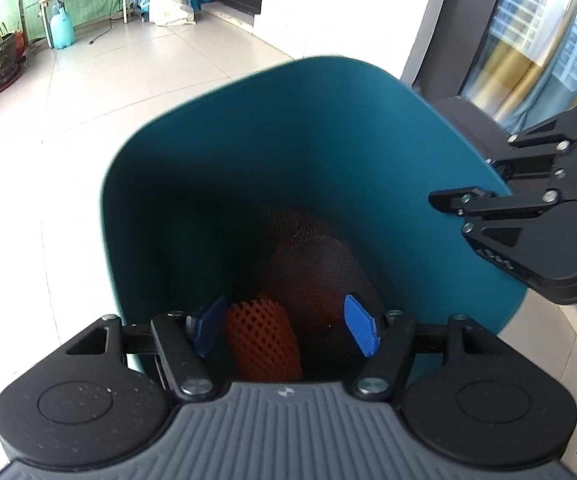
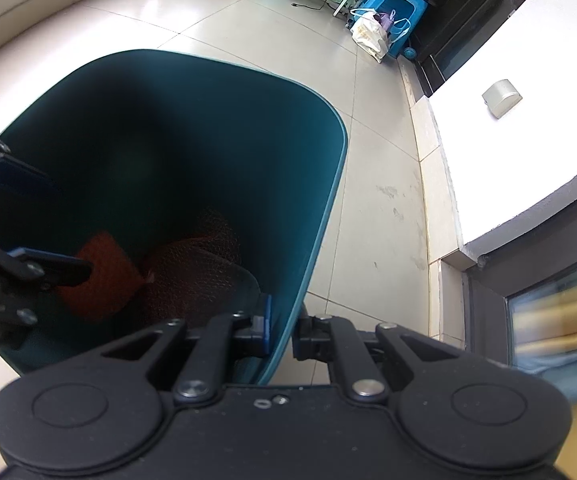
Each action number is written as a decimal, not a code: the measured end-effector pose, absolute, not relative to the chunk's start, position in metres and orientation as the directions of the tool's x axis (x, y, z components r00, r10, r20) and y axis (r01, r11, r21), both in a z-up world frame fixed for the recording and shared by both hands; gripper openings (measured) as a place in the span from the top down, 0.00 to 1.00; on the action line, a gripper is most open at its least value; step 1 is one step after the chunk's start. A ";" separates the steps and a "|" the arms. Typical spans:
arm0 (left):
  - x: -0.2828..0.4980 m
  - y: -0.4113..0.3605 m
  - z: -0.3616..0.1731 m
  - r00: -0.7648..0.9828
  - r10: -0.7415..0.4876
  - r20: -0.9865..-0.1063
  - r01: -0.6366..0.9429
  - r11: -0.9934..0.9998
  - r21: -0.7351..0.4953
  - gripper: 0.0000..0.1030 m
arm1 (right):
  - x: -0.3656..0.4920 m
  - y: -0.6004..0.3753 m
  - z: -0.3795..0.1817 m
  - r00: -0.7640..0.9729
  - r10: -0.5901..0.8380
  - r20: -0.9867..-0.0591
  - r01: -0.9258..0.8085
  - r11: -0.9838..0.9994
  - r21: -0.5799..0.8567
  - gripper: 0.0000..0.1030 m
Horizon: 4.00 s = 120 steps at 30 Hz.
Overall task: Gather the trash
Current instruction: 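Carry the orange foam net into the teal bin and open the left tool, then move the open left tool back down to the trash pile, then close the left tool on the white-and-orange printed paper bag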
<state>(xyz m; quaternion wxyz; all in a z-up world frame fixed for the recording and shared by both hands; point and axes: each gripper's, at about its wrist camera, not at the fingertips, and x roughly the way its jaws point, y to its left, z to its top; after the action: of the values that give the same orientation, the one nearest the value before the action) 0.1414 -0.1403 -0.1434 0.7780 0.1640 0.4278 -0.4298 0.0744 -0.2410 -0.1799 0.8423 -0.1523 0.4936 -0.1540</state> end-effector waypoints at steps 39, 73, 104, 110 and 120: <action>0.204 0.101 -0.165 0.439 -0.296 -0.849 0.604 0.796 0.035 0.14 | 0.094 -0.235 -0.185 0.412 -0.460 -0.787 0.116 0.883 -0.455 0.91; 0.119 0.130 -0.352 0.269 -0.100 -0.958 0.577 0.813 0.077 0.51 | 0.094 -0.234 -0.188 0.394 -0.473 -0.788 0.137 0.878 -0.458 0.91; 0.128 0.126 -0.338 0.225 -0.226 -0.948 0.527 0.847 -0.077 0.72 | 0.088 -0.236 -0.188 0.412 -0.455 -0.790 0.120 0.886 -0.448 0.90; 0.118 0.132 -0.324 0.263 -0.256 -0.930 0.544 0.836 -0.076 0.32 | 0.088 -0.237 -0.189 0.409 -0.454 -0.792 0.126 0.887 -0.444 0.90; 0.123 0.114 -0.334 0.254 -0.233 -0.939 0.628 0.777 -0.023 0.33 | 0.091 -0.236 -0.189 0.405 -0.454 -0.794 0.134 0.888 -0.439 0.90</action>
<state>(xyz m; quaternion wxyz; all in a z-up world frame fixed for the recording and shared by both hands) 0.1234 0.1143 -0.3341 0.7705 0.1821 0.5432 -0.2795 0.0911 -0.2364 -0.1893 0.8238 -0.1551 0.5153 -0.1786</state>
